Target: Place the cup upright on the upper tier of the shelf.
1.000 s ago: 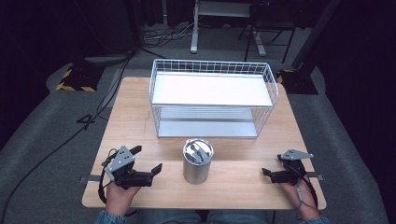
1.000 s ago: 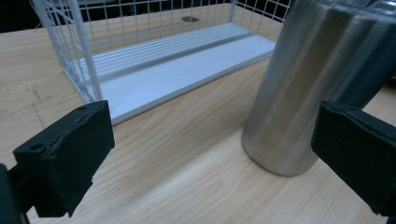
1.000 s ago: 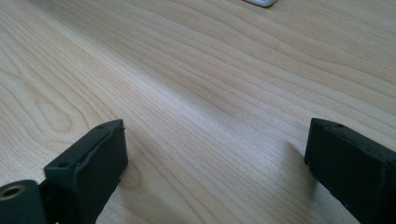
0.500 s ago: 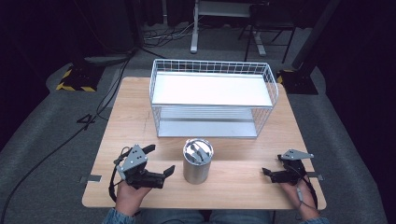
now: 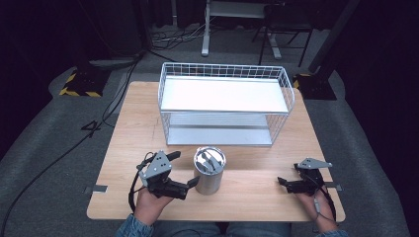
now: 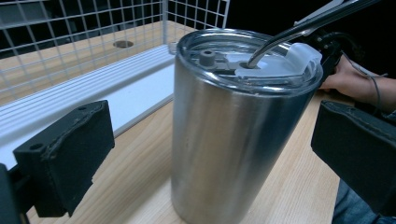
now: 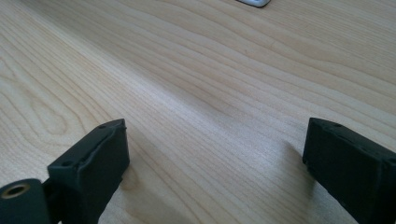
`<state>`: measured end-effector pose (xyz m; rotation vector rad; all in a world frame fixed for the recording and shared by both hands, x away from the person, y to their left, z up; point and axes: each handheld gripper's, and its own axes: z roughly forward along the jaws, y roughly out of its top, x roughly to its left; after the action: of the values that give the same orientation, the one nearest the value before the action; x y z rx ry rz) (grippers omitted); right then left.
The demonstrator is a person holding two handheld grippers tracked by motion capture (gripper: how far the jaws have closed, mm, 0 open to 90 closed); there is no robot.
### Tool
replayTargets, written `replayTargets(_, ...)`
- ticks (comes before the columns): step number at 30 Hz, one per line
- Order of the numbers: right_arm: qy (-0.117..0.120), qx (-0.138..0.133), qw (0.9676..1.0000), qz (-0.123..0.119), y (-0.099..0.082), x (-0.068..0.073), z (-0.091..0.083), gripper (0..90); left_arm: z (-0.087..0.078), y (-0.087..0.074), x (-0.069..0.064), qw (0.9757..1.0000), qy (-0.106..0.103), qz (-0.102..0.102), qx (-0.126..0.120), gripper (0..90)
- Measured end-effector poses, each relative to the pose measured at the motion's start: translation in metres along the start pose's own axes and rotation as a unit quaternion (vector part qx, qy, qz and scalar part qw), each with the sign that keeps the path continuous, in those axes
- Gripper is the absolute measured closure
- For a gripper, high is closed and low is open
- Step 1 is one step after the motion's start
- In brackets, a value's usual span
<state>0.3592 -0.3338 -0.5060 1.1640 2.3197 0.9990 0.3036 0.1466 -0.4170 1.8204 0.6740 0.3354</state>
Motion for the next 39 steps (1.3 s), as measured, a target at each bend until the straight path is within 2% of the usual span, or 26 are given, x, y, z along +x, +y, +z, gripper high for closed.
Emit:
replayTargets(8,0.000,0.000,1.0000,0.000,0.000,0.000,0.000,7.5,0.018,0.001,-0.004,0.9997,-0.021,0.009,0.009,0.0)
replayTargets(16,0.000,0.000,1.0000,0.000,0.000,0.000,0.000,7.5,0.032,-0.002,-0.009,0.9996,-0.024,0.009,0.010,0.0)
replayTargets(21,0.000,0.000,1.0000,0.000,0.000,0.000,0.000,7.5,0.044,-0.005,-0.013,0.9994,-0.015,0.021,0.024,0.0)
replayTargets(23,-0.001,0.000,1.0000,0.001,0.000,0.000,0.000,7.7,0.047,-0.006,-0.014,0.9994,-0.012,0.023,0.023,0.0)
replayTargets(28,-0.002,0.000,1.0000,0.002,0.000,0.000,0.000,7.7,0.055,-0.010,-0.014,0.9998,-0.014,0.010,0.013,0.0)
replayTargets(36,-0.002,0.000,1.0000,0.002,0.000,0.000,0.000,7.8,0.066,-0.015,-0.016,0.9998,0.000,0.020,0.008,0.0)
replayTargets(39,-0.002,0.000,1.0000,0.002,0.000,0.000,0.000,7.8,0.068,-0.017,-0.017,0.9998,0.003,0.018,0.000,0.0)
